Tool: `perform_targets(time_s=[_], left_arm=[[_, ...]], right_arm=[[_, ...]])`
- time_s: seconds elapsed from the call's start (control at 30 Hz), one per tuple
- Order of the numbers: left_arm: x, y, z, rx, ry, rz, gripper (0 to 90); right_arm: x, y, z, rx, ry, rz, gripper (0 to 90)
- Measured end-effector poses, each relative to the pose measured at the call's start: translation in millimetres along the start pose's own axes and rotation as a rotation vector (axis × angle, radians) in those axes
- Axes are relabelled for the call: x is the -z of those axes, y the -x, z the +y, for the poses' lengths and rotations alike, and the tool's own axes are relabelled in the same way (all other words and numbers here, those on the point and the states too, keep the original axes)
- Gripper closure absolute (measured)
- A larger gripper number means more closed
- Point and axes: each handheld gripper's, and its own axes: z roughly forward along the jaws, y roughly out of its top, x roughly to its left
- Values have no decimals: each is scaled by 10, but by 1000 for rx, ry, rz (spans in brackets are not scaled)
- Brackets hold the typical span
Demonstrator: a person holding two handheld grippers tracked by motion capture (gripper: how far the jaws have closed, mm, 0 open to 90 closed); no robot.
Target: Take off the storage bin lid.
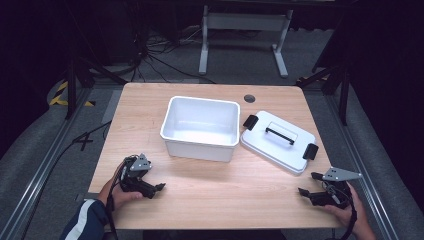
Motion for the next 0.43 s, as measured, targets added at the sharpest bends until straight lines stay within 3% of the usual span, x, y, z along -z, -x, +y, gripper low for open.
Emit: perform_targets(time_s=[0.43], left_arm=[[7,10,-1,11,-7,14,7]], right_arm=[[-4,3,1,1,-1,-3,163]])
